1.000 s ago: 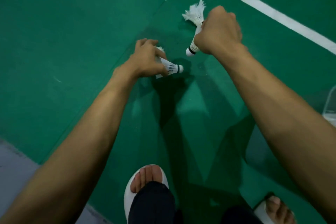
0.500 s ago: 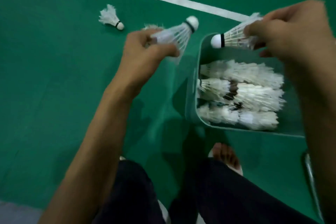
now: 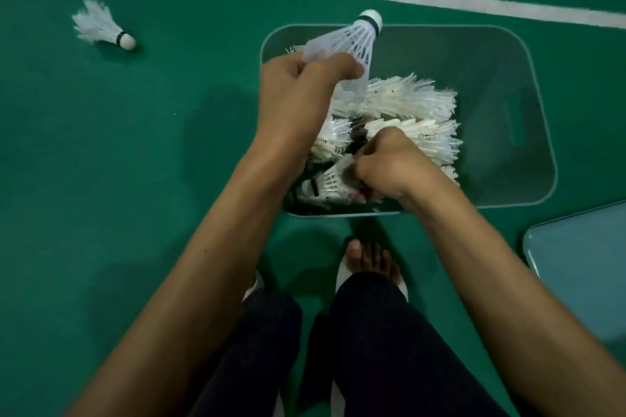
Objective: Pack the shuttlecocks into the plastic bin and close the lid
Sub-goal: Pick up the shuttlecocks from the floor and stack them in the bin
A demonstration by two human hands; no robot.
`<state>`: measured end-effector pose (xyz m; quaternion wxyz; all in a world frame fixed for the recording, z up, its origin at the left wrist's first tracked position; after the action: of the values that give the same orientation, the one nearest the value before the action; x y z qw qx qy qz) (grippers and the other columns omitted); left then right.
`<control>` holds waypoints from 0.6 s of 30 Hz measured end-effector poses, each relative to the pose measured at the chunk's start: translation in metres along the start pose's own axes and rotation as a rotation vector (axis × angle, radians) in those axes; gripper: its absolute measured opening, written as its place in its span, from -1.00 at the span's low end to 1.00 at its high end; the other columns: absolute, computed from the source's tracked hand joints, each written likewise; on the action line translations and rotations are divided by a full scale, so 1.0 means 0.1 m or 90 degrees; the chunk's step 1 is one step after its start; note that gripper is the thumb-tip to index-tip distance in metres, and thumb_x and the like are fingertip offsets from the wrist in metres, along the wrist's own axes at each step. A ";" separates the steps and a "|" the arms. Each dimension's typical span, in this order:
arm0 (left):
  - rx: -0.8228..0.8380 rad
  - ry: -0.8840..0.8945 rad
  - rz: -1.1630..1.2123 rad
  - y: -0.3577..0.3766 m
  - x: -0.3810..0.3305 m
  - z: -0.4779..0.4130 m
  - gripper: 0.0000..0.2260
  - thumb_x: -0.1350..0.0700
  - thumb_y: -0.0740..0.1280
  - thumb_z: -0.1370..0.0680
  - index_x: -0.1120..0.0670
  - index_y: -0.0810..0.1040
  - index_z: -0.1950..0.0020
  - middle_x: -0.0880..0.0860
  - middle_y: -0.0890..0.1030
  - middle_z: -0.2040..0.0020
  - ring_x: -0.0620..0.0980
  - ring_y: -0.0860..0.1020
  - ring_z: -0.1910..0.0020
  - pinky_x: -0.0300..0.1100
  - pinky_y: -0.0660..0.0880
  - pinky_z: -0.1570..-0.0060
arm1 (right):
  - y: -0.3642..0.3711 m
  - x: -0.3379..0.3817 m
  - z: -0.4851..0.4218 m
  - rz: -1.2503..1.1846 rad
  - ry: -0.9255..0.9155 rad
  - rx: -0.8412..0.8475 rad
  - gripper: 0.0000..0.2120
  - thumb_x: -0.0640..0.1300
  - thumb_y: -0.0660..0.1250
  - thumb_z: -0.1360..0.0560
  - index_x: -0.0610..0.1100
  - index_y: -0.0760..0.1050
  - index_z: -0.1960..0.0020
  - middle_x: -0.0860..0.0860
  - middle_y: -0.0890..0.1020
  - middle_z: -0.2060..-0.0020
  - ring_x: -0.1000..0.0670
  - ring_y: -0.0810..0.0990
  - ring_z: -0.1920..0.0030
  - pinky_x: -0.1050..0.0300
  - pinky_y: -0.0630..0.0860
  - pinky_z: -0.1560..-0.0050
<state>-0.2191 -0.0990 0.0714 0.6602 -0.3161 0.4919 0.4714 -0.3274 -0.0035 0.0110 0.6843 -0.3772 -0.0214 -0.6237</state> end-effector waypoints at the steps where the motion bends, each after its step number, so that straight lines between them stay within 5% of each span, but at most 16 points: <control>1: 0.000 -0.001 -0.003 0.02 0.01 -0.01 -0.51 0.07 0.49 -0.32 0.44 0.57 -0.05 0.13 0.55 0.15 0.00 0.45 0.20 -0.05 0.40 0.16 | 0.07 0.02 -0.03 -0.027 0.018 0.025 -0.81 -0.36 0.44 -0.44 -0.29 0.49 -0.01 -0.26 0.63 0.10 -0.25 0.71 0.22 -0.19 0.70 0.21; 7: 0.008 0.002 -0.021 -0.05 0.04 -0.01 -0.50 0.07 0.49 -0.33 0.43 0.55 -0.07 0.11 0.56 0.11 -0.02 0.47 0.15 -0.03 0.42 0.10 | 0.26 0.22 -0.08 -0.093 0.070 0.078 -0.77 -0.40 0.46 -0.49 -0.28 0.41 0.02 -0.25 0.52 0.12 -0.15 0.58 0.35 -0.10 0.64 0.46; 12: 0.005 -0.023 -0.027 -0.07 0.07 -0.01 -0.50 0.06 0.49 -0.32 0.43 0.56 -0.07 0.09 0.55 0.10 -0.06 0.46 0.13 -0.04 0.43 0.09 | 0.35 0.23 -0.11 -0.039 0.071 0.138 -0.83 -0.34 0.46 -0.51 -0.25 0.45 0.07 -0.20 0.54 0.10 -0.13 0.60 0.27 -0.07 0.67 0.37; 18: 0.029 -0.021 -0.040 -0.01 0.08 -0.01 -0.49 0.04 0.48 -0.31 0.45 0.54 -0.02 0.07 0.53 0.16 -0.02 0.44 0.20 -0.05 0.36 0.13 | 0.27 0.14 -0.07 -0.179 0.112 0.139 -0.87 -0.37 0.32 -0.59 -0.24 0.38 -0.05 -0.16 0.41 0.17 -0.07 0.48 0.35 -0.07 0.67 0.39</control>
<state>-0.2179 -0.0974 0.0635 0.6898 -0.3085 0.4812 0.4444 -0.3042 -0.0206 -0.0002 0.6265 -0.2383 -0.0817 -0.7375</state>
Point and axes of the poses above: each hand's wrist, its own z-axis away from the middle knuckle, its own y-axis out of the palm, x = y × z, the point moved 5 cm from there along -z, towards the middle knuckle
